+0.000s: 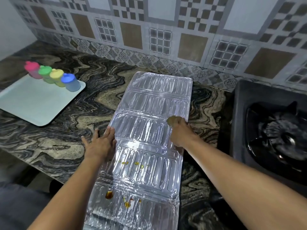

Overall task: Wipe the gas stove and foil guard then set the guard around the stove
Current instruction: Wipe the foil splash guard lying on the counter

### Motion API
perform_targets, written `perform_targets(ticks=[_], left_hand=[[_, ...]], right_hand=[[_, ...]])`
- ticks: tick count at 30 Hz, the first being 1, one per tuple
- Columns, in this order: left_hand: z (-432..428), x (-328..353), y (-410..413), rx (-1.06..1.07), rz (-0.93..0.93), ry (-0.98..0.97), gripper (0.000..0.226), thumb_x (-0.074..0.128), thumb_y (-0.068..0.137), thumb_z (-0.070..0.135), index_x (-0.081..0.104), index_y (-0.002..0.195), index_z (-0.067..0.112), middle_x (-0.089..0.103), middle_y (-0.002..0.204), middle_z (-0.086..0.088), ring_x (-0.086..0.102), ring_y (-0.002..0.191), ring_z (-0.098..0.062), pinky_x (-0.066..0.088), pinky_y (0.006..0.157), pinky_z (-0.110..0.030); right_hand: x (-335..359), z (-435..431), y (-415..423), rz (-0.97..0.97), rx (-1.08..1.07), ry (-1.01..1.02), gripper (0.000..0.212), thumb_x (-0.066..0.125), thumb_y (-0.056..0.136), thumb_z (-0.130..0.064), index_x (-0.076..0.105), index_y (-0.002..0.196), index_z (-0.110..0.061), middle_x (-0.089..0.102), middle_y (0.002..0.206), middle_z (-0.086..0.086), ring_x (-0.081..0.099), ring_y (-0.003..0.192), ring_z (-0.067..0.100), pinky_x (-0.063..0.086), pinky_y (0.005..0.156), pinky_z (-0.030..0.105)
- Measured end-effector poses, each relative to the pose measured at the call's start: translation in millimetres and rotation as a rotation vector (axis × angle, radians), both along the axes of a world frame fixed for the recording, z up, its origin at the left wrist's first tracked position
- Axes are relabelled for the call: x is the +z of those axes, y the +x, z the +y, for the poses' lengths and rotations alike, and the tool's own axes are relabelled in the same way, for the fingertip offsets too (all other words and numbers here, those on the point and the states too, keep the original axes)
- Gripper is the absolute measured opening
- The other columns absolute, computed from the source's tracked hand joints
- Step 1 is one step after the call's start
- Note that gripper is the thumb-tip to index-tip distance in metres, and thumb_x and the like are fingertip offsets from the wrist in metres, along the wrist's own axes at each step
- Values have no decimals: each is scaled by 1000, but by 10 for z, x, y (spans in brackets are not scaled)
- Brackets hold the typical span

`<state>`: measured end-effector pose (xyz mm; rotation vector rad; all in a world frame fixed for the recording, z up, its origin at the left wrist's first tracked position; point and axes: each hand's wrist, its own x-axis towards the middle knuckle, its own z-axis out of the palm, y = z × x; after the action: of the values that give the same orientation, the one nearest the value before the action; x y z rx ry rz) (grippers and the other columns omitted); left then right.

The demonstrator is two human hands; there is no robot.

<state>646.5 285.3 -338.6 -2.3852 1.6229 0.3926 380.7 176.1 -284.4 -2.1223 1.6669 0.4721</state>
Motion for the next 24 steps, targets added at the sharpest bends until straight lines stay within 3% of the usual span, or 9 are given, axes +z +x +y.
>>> perform_targets(ticks=[2, 4, 9, 13, 20, 24], left_hand=[[4, -7, 5, 2, 0, 8, 57, 15, 102, 45, -5, 154, 35, -3, 163, 18, -7, 151, -29, 2, 109, -76], [1, -9, -1, -5, -8, 6, 57, 15, 102, 44, -5, 154, 34, -2, 163, 17, -7, 151, -30, 3, 108, -77], [-12, 28, -45, -11, -12, 6, 55, 17, 103, 41, 0, 155, 31, 2, 163, 16, -3, 151, -32, 4, 106, -77], [-5, 45, -68, -14, -27, -2, 55, 16, 103, 41, 2, 155, 30, 3, 164, 14, 0, 151, -32, 5, 107, -76], [-1, 64, -83, -22, -26, -6, 55, 18, 103, 43, 3, 155, 29, 6, 164, 13, 3, 150, -34, 4, 107, -76], [-9, 69, -83, -18, -22, -3, 56, 19, 103, 43, 4, 155, 29, 5, 164, 13, 3, 151, -33, 6, 107, -77]], right_hand=[[-148, 112, 56, -4, -27, 1, 82, 52, 94, 1, 0, 156, 1, -5, 164, 25, 8, 149, 46, 18, 120, 51], [-255, 224, 76, -74, -103, -12, 78, 46, 97, 0, -3, 158, -3, -7, 165, 23, 11, 150, 46, 21, 120, 48], [-409, 457, 109, -150, -61, -148, 66, 38, 101, -1, 6, 159, -6, 6, 166, 22, 23, 149, 39, 25, 119, 41], [-462, 631, 247, -179, 18, -118, 65, 37, 102, -2, 6, 159, -7, 3, 165, 24, 21, 148, 41, 24, 120, 42], [-440, 927, 372, -408, 190, -129, 88, 51, 85, 20, 13, 159, -10, 7, 167, 17, 13, 152, 36, 15, 122, 43], [-449, 1019, 417, -591, 275, -99, 79, 49, 87, 18, 32, 155, -16, 25, 163, 9, 26, 148, 33, 31, 116, 52]])
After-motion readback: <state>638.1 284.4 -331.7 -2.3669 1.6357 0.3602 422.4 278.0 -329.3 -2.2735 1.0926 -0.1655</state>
